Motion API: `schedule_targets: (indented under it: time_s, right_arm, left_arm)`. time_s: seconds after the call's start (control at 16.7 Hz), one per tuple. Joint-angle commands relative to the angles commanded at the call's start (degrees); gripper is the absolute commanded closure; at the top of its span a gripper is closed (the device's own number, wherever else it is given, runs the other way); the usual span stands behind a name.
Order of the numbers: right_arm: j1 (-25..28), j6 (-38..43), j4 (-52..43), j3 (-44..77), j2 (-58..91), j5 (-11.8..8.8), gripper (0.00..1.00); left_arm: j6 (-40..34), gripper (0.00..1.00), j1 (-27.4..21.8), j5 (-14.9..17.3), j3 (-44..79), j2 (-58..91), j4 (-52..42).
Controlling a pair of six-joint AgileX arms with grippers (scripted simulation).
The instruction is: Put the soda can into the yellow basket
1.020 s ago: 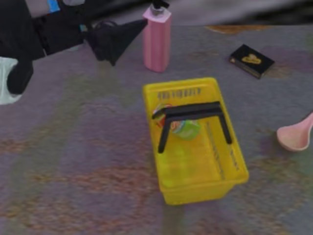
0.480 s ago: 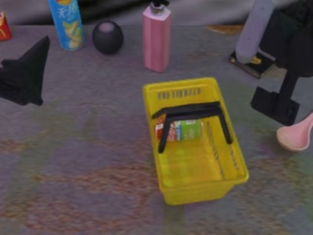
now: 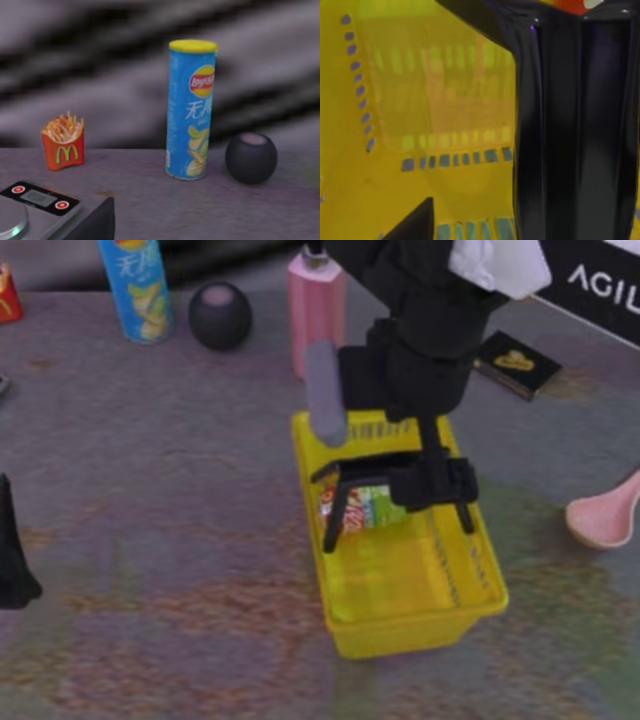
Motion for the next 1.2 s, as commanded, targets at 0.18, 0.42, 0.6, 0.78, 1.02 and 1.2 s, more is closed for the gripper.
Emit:
schedule_targets:
  time_s: [0.18,0.42,0.6,0.78,1.02,1.2]
  right_arm:
    - [1.65,-2.42,-3.59,4.22,4.92,-0.07,0.0]
    - [1.84,-2.69,-4.01,4.67,5.48,-0.08,0.0]
    - [1.66,-2.72,-3.79,4.47,5.54,-0.08,0.0]
    - [1.83,-2.72,-1.21,1.73,5.33,-0.09,0.0]
    - [1.88,-2.66,0.68,-0.27,5.23,-0.09,0.0]
    - [1.88,-2.66,0.68,-0.27,5.23,-0.09,0.08]
  left_arm:
    - [1.38,0.0,0.5,-3.2,-3.3,-5.53,-2.16]
    - [1.56,0.0,0.56,-3.55,-3.64,-6.15,-2.36]
    - [1.56,0.0,0.56,-3.55,-3.64,-6.15,-2.36]
    - [1.56,0.0,0.56,-3.55,-3.64,-6.15,-2.36]
    - [1.56,0.0,0.56,-3.55,-3.64,-6.15,-2.36]
    - [1.56,0.0,0.56,-3.55,-3.64,-6.15,-2.36]
